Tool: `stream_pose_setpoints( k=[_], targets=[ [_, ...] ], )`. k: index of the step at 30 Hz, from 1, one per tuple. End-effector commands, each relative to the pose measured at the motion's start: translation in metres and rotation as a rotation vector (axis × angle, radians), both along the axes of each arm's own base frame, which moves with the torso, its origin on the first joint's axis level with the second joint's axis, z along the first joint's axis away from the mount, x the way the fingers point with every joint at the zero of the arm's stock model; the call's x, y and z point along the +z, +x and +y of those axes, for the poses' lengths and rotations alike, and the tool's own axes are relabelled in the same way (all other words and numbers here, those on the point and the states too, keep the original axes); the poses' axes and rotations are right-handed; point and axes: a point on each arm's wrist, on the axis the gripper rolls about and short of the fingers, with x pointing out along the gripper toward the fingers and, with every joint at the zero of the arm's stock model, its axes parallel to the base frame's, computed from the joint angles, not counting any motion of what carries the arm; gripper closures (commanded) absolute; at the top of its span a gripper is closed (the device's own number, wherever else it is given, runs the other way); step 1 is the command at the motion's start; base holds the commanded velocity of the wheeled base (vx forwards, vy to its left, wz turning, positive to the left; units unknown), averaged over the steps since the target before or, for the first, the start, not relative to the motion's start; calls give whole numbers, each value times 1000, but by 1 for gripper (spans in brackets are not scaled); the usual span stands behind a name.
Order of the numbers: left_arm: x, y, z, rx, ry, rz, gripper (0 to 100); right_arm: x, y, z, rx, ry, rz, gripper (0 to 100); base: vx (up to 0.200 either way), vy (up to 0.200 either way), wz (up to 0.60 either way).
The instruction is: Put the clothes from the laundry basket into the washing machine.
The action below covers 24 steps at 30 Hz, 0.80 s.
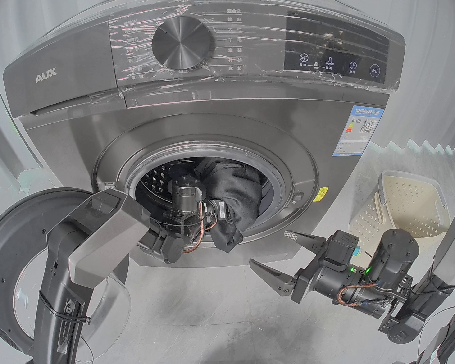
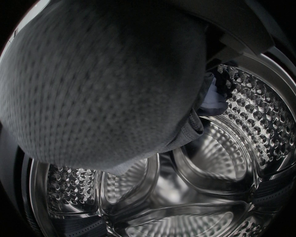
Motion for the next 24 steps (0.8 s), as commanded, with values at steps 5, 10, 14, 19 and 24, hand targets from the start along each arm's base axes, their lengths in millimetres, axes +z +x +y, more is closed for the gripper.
stream_pose_setpoints(
  k=[5, 10, 14, 19, 24],
  targets=[
    [0, 10, -7, -3, -32, -24, 100, 0, 0, 1, 1, 0, 0, 0, 0, 0, 0],
    [14, 24, -12, 29, -114, -89, 100, 0, 1, 1, 1, 1, -1, 0, 0, 0, 0],
    [30, 52, -9, 138, -192, -236, 100, 0, 1, 1, 1, 2, -2, 0, 0, 0, 0],
    [22, 70, 11, 231, -203, -281, 100, 0, 1, 1, 1, 2, -2, 0, 0, 0, 0],
    [25, 74, 21, 251, -217, -308, 100, -1, 1, 2, 2, -1, 1, 0, 0, 0, 0]
  ],
)
